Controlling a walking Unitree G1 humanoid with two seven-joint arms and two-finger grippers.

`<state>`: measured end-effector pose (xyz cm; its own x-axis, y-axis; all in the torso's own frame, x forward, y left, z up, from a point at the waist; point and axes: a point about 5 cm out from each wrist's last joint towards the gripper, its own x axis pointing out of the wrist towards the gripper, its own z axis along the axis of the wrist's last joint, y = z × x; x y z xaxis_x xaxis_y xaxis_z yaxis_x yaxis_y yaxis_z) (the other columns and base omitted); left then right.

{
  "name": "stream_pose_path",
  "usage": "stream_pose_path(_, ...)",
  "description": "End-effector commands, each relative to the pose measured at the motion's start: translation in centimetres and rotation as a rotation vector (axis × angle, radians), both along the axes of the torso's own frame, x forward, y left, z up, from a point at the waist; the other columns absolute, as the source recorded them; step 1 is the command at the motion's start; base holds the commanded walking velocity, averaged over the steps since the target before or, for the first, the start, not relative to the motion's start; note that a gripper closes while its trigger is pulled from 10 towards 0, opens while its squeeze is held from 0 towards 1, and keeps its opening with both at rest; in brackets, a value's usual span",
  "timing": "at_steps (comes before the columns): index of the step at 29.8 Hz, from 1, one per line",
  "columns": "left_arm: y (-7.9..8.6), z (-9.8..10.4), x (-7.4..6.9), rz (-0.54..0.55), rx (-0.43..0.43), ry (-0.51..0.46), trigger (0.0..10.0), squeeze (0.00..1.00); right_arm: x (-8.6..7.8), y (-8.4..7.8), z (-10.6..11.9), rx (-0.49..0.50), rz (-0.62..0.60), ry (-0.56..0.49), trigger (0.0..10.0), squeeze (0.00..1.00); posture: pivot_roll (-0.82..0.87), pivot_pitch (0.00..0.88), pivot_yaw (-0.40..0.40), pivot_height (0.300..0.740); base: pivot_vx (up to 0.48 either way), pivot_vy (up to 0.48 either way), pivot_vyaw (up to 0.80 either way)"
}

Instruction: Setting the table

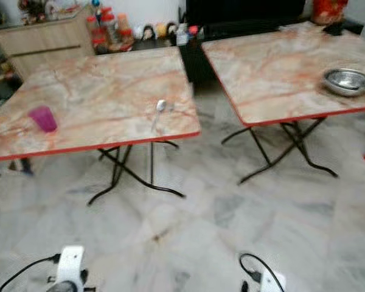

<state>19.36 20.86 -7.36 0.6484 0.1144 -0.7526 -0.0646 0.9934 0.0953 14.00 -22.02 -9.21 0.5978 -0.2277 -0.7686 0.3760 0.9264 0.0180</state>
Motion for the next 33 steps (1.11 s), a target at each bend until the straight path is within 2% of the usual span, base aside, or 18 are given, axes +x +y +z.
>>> stream_pose_path(1,0.9,-0.1,-0.5,0.005,0.030,0.024,10.0,0.00,0.4,1.2,-0.1,0.032,0.007,-0.011,10.0,0.00,-0.04,0.000,0.066,0.740,0.000,0.349,0.00)
stream_pose_path(17,0.0,-0.8,-1.5,0.008,0.001,0.056,10.0,0.00,0.7,1.4,0.0,0.042,0.053,-0.011,10.0,0.00,-0.04,0.000,0.035,0.740,0.000,0.021,0.00)
stream_pose_path(22,-0.7,-1.2,-2.0,0.004,-0.021,0.082,10.0,0.00,0.8,1.4,0.0,0.033,0.082,-0.007,10.0,0.00,-0.06,0.000,0.017,0.740,0.000,0.000,0.00)
stream_pose_path(33,-1.1,-1.1,-1.7,0.028,-0.033,0.081,10.0,0.00,1.2,1.1,0.2,0.024,0.097,-0.012,10.0,0.00,-0.10,0.000,-0.006,0.740,0.000,0.000,0.00)
